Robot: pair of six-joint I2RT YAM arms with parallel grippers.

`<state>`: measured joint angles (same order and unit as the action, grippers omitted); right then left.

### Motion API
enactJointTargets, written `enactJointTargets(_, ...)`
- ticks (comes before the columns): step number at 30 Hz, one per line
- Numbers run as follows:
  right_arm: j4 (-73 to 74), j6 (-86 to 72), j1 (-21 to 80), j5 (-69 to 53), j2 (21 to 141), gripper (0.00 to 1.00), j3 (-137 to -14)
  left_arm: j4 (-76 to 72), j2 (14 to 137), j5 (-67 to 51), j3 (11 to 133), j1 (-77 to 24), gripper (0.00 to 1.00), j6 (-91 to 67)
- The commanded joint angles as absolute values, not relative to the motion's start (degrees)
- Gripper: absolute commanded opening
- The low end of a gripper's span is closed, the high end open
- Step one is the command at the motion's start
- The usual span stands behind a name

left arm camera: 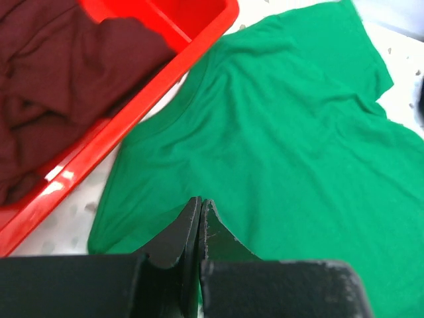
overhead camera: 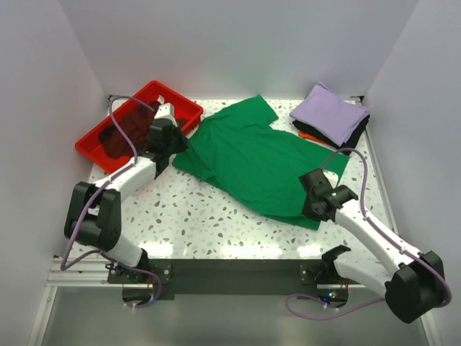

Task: Fold and stack the t-shirts
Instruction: Fold the tshirt

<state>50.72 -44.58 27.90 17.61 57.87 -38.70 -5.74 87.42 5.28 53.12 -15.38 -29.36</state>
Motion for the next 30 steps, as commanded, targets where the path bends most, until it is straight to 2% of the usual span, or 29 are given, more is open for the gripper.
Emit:
enactJointTargets(1,47.73,-39.74,24.27,20.04,58.62,0.00,-40.78,-11.16,89.90,2.38,58.00,-14.68,0.00,-28.48)
enactJointTargets(14,43.42,-36.30,13.72,21.00,60.91,0.00,-40.96,-14.59,99.49,-3.85,67.31,-13.45,0.00,-28.13)
enactJointTargets(30,41.40,-35.51,7.91,21.53,60.64,0.00,-40.52,-13.80,109.42,-7.03,77.52,-13.45,0.00,-25.05)
